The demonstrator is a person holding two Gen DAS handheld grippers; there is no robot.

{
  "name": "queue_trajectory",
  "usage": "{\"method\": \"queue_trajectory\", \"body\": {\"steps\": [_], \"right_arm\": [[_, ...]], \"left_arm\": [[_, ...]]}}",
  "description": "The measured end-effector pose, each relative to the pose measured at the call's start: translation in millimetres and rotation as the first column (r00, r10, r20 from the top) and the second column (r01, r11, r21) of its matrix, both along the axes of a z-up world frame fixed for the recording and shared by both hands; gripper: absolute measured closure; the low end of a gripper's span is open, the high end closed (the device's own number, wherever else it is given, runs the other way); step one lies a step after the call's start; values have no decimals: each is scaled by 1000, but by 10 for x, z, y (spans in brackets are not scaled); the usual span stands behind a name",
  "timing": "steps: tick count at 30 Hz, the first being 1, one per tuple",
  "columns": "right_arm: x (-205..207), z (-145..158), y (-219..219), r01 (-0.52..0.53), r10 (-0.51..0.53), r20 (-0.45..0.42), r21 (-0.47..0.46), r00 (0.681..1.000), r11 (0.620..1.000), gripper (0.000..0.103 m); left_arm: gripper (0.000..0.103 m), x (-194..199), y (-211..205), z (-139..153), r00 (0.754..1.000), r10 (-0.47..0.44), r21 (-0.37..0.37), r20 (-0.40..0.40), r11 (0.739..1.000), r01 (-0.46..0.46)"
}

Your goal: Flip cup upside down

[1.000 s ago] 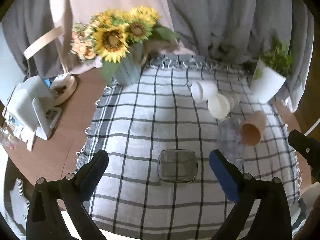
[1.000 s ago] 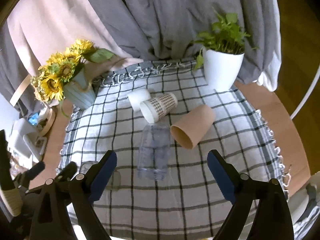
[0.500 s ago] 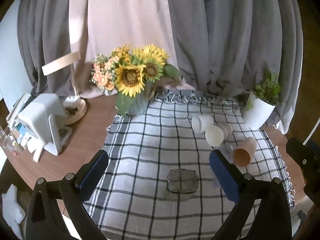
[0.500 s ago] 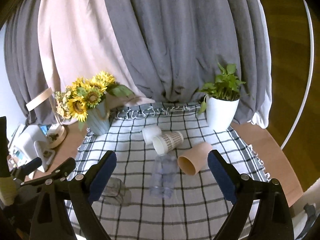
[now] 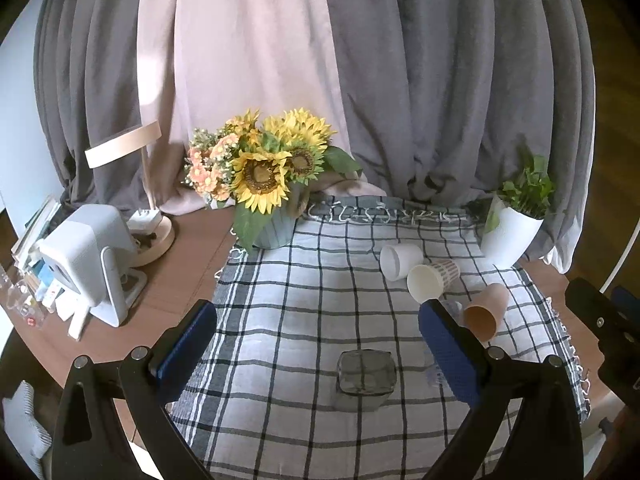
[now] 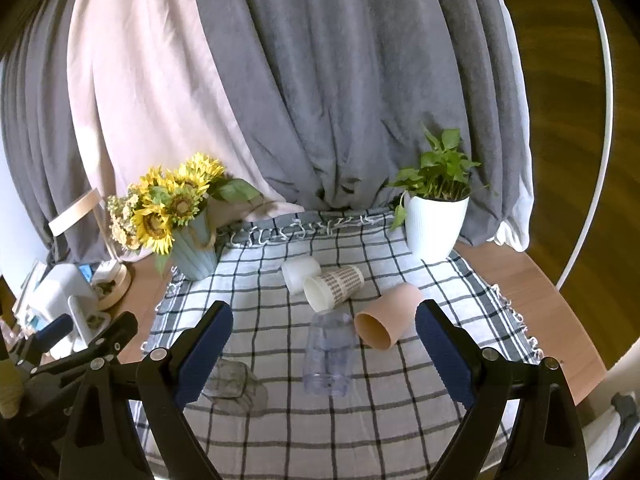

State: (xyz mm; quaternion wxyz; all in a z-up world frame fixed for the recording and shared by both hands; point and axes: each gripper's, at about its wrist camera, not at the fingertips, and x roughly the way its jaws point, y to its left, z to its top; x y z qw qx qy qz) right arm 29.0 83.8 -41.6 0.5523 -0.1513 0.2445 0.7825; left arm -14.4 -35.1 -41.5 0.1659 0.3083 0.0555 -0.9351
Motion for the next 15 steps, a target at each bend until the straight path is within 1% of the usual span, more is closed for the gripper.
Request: {"method": "queue_trajectory", "body": {"steps": [15], "right_arm": [[-6, 21, -22, -9, 9, 3, 3, 1000, 1000, 9]], "left_arm": [[0, 39, 1, 21, 1000, 10, -7, -7, 1000, -11]]}}
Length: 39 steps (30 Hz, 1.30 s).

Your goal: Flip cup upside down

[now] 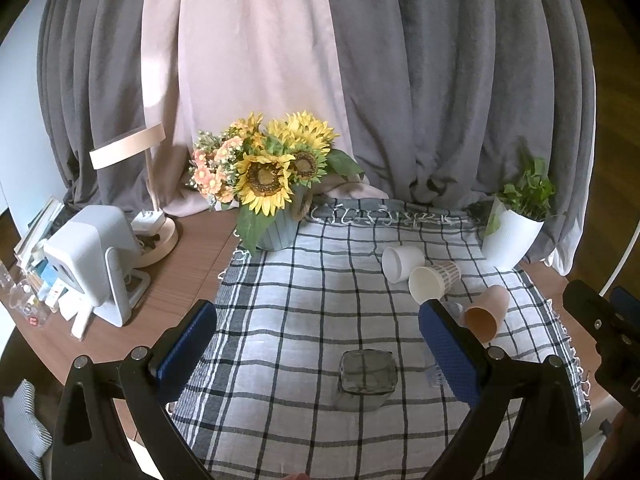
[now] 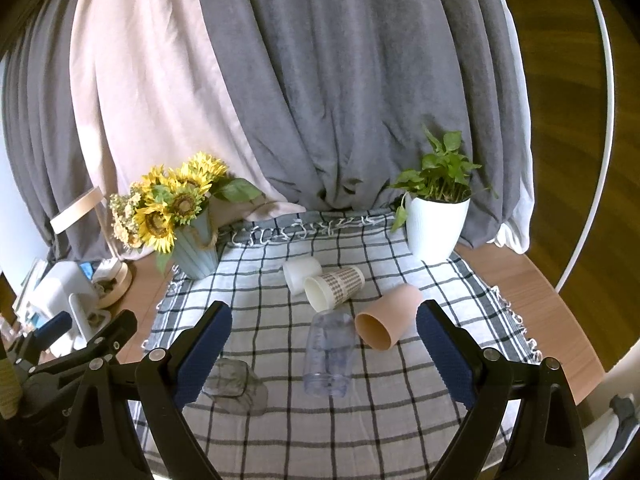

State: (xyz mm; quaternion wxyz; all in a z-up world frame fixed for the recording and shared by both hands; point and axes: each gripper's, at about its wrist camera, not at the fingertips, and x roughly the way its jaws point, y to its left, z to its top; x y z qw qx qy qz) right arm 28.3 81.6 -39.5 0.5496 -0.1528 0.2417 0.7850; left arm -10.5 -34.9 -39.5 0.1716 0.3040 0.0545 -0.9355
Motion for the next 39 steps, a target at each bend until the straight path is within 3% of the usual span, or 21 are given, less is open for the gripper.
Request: {"method": "queue_trajectory", "body": {"steps": [39], "right_arm": [[-16, -15, -79, -9, 9, 1, 0, 1000, 1000, 6]], "left_arm": [[0, 64, -22, -10, 1000, 11, -4, 16, 1000, -11]]}}
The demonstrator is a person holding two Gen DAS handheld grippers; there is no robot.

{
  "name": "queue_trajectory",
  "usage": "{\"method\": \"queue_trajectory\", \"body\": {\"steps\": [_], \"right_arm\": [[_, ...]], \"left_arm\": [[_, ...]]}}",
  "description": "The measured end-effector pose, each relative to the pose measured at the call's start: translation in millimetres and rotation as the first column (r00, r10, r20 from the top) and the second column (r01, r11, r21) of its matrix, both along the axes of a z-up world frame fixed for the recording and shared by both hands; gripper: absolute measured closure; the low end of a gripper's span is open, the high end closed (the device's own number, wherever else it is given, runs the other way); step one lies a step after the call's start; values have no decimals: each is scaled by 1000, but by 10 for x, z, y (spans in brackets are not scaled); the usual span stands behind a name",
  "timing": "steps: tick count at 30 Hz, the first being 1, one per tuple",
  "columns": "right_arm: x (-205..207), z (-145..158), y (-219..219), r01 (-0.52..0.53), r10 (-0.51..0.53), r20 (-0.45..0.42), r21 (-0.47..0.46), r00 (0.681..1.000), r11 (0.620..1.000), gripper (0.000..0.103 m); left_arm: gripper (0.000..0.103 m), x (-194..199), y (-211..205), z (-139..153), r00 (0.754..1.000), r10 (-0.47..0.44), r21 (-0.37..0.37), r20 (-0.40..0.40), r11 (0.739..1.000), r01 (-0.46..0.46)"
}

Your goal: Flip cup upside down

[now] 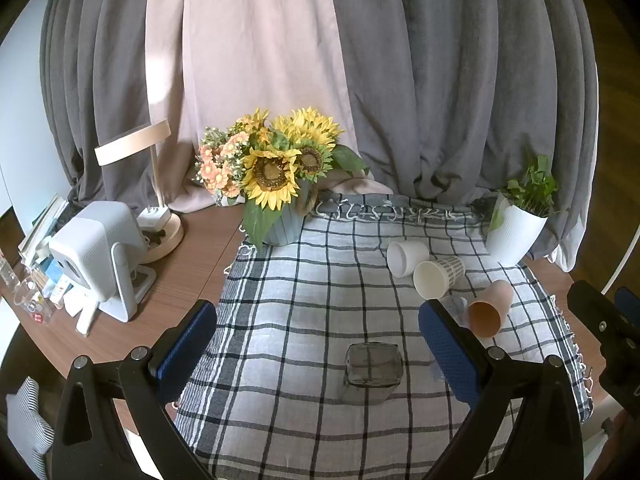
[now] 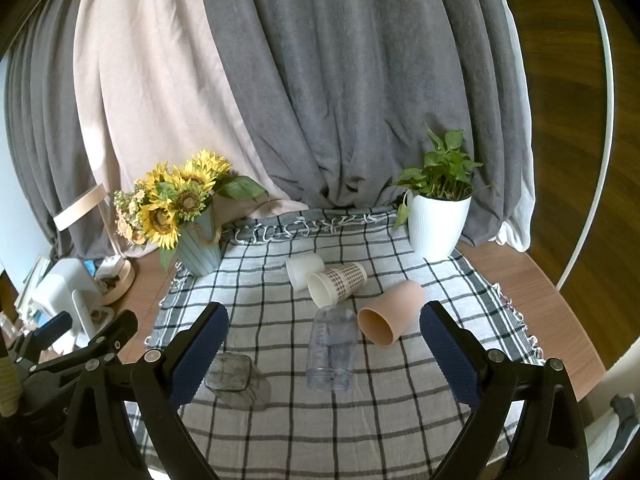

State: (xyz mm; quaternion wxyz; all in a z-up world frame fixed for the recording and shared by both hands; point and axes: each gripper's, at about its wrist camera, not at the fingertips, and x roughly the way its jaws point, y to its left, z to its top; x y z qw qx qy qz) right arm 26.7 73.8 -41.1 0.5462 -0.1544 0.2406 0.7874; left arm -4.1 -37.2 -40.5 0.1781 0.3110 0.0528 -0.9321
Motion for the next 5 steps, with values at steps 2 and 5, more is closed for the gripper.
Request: {"method": "queue_trajectory", "body": {"steps": [2, 5], "right_arm": [[1, -1, -2, 0, 0, 0, 0, 1000, 1000, 6], [0, 0, -2, 0, 0, 0, -1, 1000, 1000, 6]], "left_arm": [[0, 0, -7, -5, 1000, -1, 2, 3, 1000, 1], [0, -7, -16, -15, 1000, -4, 5, 4, 1000, 4]]}}
